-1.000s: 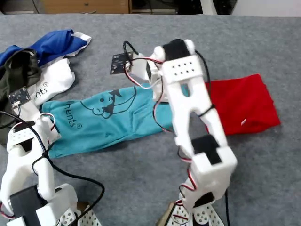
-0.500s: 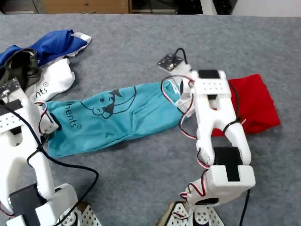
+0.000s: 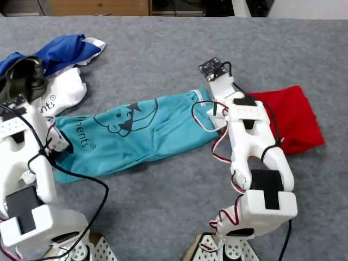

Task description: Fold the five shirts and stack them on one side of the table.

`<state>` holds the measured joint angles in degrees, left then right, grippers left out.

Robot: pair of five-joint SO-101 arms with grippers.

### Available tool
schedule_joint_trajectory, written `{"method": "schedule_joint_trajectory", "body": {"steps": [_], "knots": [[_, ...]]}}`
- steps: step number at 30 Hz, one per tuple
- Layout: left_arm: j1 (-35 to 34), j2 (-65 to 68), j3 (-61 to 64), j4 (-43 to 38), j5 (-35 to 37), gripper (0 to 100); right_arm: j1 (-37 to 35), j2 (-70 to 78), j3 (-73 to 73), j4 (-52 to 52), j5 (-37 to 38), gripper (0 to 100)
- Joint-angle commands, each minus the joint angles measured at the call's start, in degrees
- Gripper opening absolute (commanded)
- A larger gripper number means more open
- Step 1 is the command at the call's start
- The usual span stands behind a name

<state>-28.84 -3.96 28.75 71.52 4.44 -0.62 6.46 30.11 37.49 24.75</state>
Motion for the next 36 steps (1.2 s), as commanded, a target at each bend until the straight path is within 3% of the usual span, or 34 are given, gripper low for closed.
{"method": "schedule_joint_trajectory", "body": {"steps": [1,6,10,18,25,32,36], "knots": [[-1.23,-1.8,-9.41,7.3,-0.44,16,0.48,-1.1,0.13,-1.23,-0.35,0.5],[-0.7,-3.56,-18.64,18.2,-6.15,16,0.48,-0.92,0.13,-1.23,-0.35,0.5],[-0.62,-2.51,-17.32,18.9,-5.98,16,0.4,-0.84,0.13,-1.23,-0.26,0.5],[4.31,4.18,-6.77,10.2,-2.73,16,0.4,-0.84,0.13,-1.23,-0.26,0.5],[3.87,8.92,-2.9,1.67,-2.02,16,0.4,-0.84,0.13,-1.23,-0.26,0.5],[3.78,12.44,-0.7,-1.41,-1.93,15,0.4,-0.84,0.13,-1.23,-0.26,0.5],[4.13,13.58,-0.35,-3.43,-1.93,6,0.4,-0.84,0.13,-1.23,-0.26,0.5]]}}
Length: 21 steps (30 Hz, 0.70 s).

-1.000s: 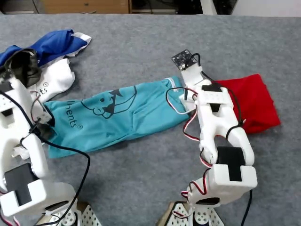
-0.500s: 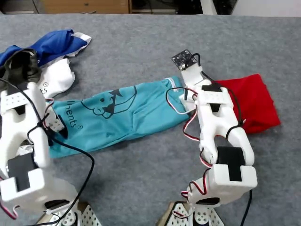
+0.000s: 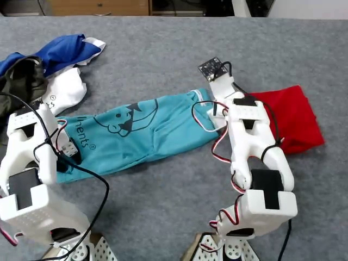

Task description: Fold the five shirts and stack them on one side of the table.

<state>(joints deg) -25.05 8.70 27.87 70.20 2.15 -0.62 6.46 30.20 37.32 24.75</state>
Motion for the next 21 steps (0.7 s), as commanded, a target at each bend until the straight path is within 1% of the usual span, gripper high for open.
{"method": "schedule_joint_trajectory", "body": {"steps": [1,3,8,11,15,18,21], "knots": [[0.44,1.19,0.53,-2.46,0.35,4,0.4,-0.84,0.04,-1.05,-0.26,0.5],[0.44,1.54,0.35,-3.08,0.35,2,0.4,-0.84,0.04,-1.05,-0.26,0.5],[0.62,1.27,-0.26,-3.16,0.35,2,0.48,-1.01,-0.04,-1.05,-0.53,0.5],[0.62,1.27,-2.29,-1.58,0.35,2,0.48,-1.1,-0.04,-1.05,-0.62,0.5],[2.2,1.27,-8.35,3.69,0.44,2,0.92,-1.19,-0.22,-1.14,-0.7,0.5],[5.71,1.27,-15.12,9.32,0.44,2,0.92,-1.27,-0.22,-1.23,-0.79,0.5],[10.9,1.27,-22.77,14.59,0.44,2,1.01,-1.27,-0.22,-2.02,-0.79,0.5]]}}
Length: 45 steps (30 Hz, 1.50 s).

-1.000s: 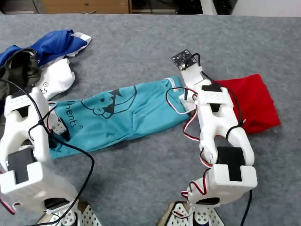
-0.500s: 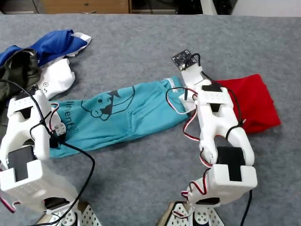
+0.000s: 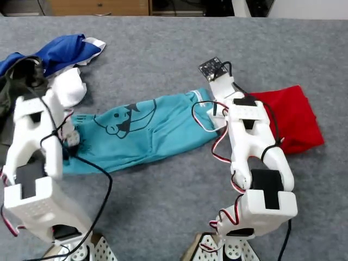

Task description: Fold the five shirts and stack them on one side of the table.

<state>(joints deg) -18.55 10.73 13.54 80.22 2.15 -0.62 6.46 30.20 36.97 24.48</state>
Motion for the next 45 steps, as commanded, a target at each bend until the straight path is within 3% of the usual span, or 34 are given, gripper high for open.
{"method": "schedule_joint_trajectory", "body": {"steps": [1,10,21,31,45], "knots": [[6.24,-0.75,-10.9,5.98,0.44,2,1.01,-1.27,-0.22,-1.93,-0.53,0.5],[23.21,-0.31,-27.69,12.66,0.44,2,6.2,-1.27,-1.8,-2.37,-6.07,0.5],[40.26,-0.13,-38.07,6.51,6.68,2,7.78,-1.27,-1.8,-3.6,-6.51,0.5],[48.44,10.24,-44.92,2.29,8.88,2,14.2,-5.76,0.57,-8.18,-16.26,0.6],[52.92,25.89,-64.79,3.69,12.31,2,14.99,-8.57,4.53,-12.57,-16.18,0.6]]}}
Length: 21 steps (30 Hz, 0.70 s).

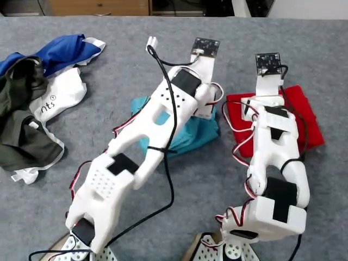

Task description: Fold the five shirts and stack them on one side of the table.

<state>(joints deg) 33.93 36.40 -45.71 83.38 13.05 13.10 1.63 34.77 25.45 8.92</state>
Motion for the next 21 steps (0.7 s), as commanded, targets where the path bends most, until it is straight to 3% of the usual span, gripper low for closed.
{"method": "schedule_joint_trajectory", "body": {"steps": [1,7,21], "knots": [[0.53,0.92,-7.21,1.41,1.76,2,1.45,-3.74,-0.04,-1.05,-0.7,0.6],[0.7,3.56,-15.12,2.55,4.48,2,4.53,-3.74,-0.4,-1.14,-5.54,0.9],[0.79,7.16,-16.88,0.35,4.66,2,4.53,-3.74,-0.31,-1.76,-5.54,0.9]]}}
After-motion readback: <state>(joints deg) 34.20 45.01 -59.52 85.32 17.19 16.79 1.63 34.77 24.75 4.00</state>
